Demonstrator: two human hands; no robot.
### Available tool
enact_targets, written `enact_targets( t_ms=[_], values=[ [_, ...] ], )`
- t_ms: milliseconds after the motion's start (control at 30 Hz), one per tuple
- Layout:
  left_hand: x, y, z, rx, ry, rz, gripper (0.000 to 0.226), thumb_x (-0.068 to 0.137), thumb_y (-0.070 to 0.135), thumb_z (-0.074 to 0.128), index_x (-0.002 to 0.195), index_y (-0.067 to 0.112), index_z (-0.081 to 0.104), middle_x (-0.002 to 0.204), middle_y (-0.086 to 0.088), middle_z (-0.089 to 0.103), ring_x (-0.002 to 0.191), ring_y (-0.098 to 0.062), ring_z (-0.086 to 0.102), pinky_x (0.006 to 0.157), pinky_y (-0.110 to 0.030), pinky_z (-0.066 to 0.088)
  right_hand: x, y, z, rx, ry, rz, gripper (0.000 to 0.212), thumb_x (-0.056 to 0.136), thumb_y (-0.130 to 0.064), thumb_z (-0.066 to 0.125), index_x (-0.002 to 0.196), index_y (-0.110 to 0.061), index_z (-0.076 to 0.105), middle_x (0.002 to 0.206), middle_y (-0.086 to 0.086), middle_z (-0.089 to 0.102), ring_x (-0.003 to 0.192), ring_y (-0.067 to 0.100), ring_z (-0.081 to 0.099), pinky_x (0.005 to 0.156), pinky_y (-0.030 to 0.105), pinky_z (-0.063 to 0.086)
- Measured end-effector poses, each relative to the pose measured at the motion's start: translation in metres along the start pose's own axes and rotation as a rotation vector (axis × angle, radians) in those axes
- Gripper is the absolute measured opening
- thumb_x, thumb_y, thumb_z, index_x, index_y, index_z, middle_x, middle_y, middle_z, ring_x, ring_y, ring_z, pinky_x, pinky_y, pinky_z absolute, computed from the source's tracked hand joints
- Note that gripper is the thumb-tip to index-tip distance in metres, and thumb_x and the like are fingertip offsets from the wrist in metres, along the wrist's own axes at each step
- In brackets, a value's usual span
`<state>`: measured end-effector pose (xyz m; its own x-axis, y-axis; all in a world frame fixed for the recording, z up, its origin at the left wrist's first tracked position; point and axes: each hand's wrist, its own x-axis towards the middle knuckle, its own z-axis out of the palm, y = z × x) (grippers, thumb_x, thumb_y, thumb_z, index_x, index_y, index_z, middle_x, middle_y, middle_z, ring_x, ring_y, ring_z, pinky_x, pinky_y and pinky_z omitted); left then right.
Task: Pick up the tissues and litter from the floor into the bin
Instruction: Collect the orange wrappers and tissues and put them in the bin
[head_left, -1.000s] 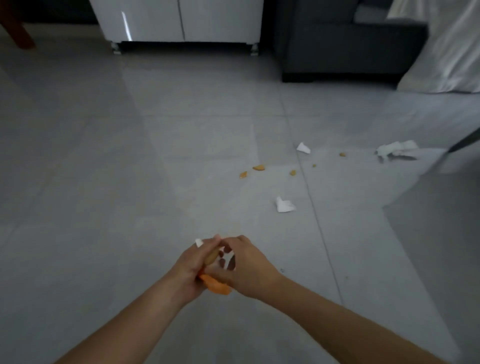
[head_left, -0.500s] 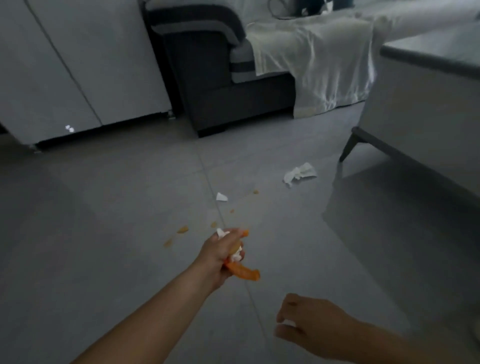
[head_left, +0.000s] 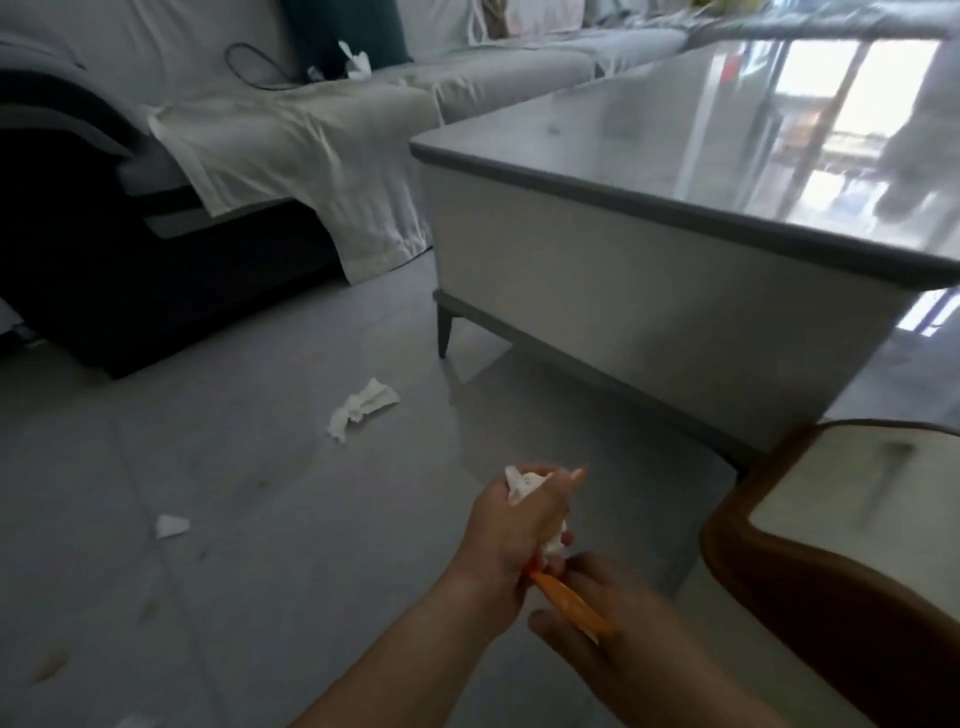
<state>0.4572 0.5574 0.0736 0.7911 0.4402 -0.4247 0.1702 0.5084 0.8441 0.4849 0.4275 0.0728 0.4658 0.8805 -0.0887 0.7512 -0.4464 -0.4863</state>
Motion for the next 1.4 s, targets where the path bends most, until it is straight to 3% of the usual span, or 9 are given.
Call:
enact_targets(
  t_ms=[133, 267, 400, 633, 767, 867, 1000, 1200, 1400],
  values=[
    [0.011, -0.018, 0.044, 0.027, -0.124, -0.038, 0.006, 0.083, 0.022, 0.065, 0.084, 0.018, 0.061, 0.06, 0.0, 0.057, 0.046, -0.01, 0.053, 0.036, -0.017, 0.036, -0.063, 0.035, -0.054, -0.183, 0.538, -0.036, 0.046, 0.086, -0.065, 0.031, 0.1, -0.039, 0.065, 0.099, -0.019, 0.063, 0.087, -0.003, 0.059, 0.077, 0.009, 0.047],
    [0.005, -0.037, 0.089, 0.071, -0.258, -0.093, 0.007, 0.084, 0.022, 0.064, 0.087, 0.017, 0.061, 0.057, 0.001, 0.06, 0.045, -0.009, 0.052, 0.036, -0.018, 0.036, -0.116, 0.128, -0.13, -0.263, 0.902, 0.338, 0.046, 0.083, -0.061, 0.042, 0.11, -0.028, 0.059, 0.113, 0.001, 0.06, 0.099, 0.02, 0.057, 0.08, 0.036, 0.05],
    [-0.013, -0.055, 0.12, 0.09, -0.308, -0.127, 0.021, 0.081, 0.024, 0.066, 0.098, 0.014, 0.058, 0.066, -0.003, 0.057, 0.045, -0.009, 0.053, 0.037, -0.018, 0.036, -0.141, 0.206, -0.148, 0.073, 0.699, 0.757, 0.066, 0.082, -0.063, 0.044, 0.132, -0.02, 0.046, 0.136, 0.019, 0.049, 0.121, 0.035, 0.046, 0.096, 0.052, 0.039],
    [0.007, -0.049, 0.11, 0.084, -0.096, -0.003, 0.029, 0.075, 0.035, 0.072, 0.094, 0.016, 0.061, 0.08, -0.008, 0.066, 0.063, -0.018, 0.064, 0.056, -0.035, 0.055, -0.153, 0.203, -0.107, 0.1, 0.356, 0.758, 0.084, 0.062, -0.071, 0.048, 0.134, -0.028, 0.037, 0.123, 0.002, 0.058, 0.092, 0.013, 0.055, 0.073, 0.027, 0.05],
    [0.042, -0.015, 0.087, -0.007, 0.001, 0.172, 0.016, 0.082, 0.023, 0.067, 0.076, 0.011, 0.058, 0.081, -0.018, 0.061, 0.077, -0.029, 0.059, 0.075, -0.049, 0.05, -0.137, 0.167, -0.079, 0.097, 0.184, 0.686, 0.049, 0.081, -0.059, 0.047, 0.12, -0.031, 0.046, 0.088, -0.018, 0.056, 0.071, -0.002, 0.057, 0.052, 0.012, 0.047],
    [0.068, 0.012, 0.076, 0.044, 0.152, 0.265, 0.019, 0.083, 0.022, 0.066, 0.071, 0.016, 0.053, 0.07, -0.007, 0.055, 0.066, -0.022, 0.054, 0.07, -0.042, 0.049, -0.106, 0.135, -0.051, 0.093, 0.308, 0.667, 0.037, 0.085, -0.053, 0.05, 0.113, -0.029, 0.047, 0.099, -0.005, 0.062, 0.081, 0.01, 0.061, 0.07, 0.026, 0.054],
    [0.083, 0.044, 0.066, 0.157, 0.247, 0.364, 0.025, 0.08, 0.029, 0.067, 0.092, 0.009, 0.057, 0.09, -0.013, 0.06, 0.078, -0.024, 0.056, 0.071, -0.038, 0.05, -0.065, 0.107, -0.031, 0.126, 0.509, 0.77, 0.076, 0.078, -0.058, 0.057, 0.135, -0.017, 0.027, 0.119, 0.009, 0.058, 0.101, 0.027, 0.059, 0.082, 0.038, 0.052],
    [0.051, 0.042, 0.052, 0.378, -0.099, 0.481, 0.031, 0.074, 0.037, 0.072, 0.089, 0.012, 0.062, 0.072, -0.003, 0.061, 0.056, -0.013, 0.059, 0.046, -0.026, 0.048, -0.037, 0.088, -0.022, -0.064, 0.59, 0.689, 0.103, 0.079, -0.052, 0.058, 0.131, -0.049, -0.032, 0.106, 0.015, 0.049, 0.073, 0.032, 0.061, 0.058, 0.038, 0.052],
    [0.066, 0.005, 0.069, 1.053, -0.467, 0.507, 0.024, 0.073, 0.049, 0.067, 0.082, 0.027, 0.061, 0.077, 0.01, 0.064, 0.073, -0.008, 0.063, 0.058, -0.018, 0.045, -0.034, 0.093, -0.029, -0.221, 0.506, 0.624, 0.033, 0.093, -0.043, 0.037, 0.126, -0.038, 0.034, 0.112, 0.012, 0.045, 0.077, 0.03, 0.062, 0.067, 0.04, 0.058]
  ],
)
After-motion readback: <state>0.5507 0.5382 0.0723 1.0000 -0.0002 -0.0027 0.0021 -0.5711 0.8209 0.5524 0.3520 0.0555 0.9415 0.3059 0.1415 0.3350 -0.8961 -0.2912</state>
